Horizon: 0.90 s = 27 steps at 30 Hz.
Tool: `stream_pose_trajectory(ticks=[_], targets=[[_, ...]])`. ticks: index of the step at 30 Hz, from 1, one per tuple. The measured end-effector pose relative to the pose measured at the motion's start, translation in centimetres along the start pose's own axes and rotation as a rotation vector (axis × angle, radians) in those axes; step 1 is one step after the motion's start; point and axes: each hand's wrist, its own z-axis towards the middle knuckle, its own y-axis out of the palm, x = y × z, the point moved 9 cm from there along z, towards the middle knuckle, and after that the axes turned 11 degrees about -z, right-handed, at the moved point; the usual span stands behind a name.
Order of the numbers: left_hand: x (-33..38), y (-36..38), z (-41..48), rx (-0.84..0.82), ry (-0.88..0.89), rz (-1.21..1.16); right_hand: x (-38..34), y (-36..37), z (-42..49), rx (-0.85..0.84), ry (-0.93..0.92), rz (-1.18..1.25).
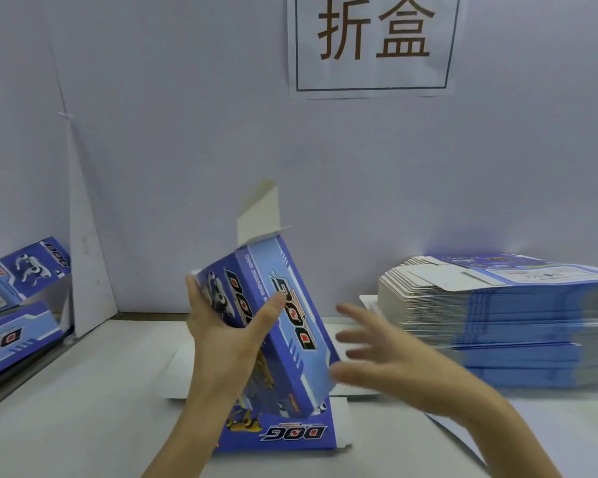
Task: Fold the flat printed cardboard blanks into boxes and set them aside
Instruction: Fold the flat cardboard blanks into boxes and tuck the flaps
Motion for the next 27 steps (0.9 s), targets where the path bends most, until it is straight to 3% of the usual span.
stream_pose_trajectory(ticks=[4,9,14,22,27], targets=[[-2.0,1.0,-0.9,0.024,-0.242,-0.002,-1.2,3.8,1.0,-0.070,-0.084,0.042],[-0.3,1.4,-0.9,-0.035,-0.190,-0.040,-1.6,0.7,1.3,0.208,-0.189,0.290],[-1.4,3.8,-2.3,-0.279,-0.374,-0.087,-1.6,-0.7,0.8,0.157,-0.261,0.460],[0.5,2.9,-2.0,-0.164,-0.163,-0.075,-1.6,-0.9,1.1,0.209,-0.251,0.486],[0.8,3.4,-1.9,-0.231,-0.151,-0.055,-1.0,-0.6,1.5,0.238,-0.232,0.545]])
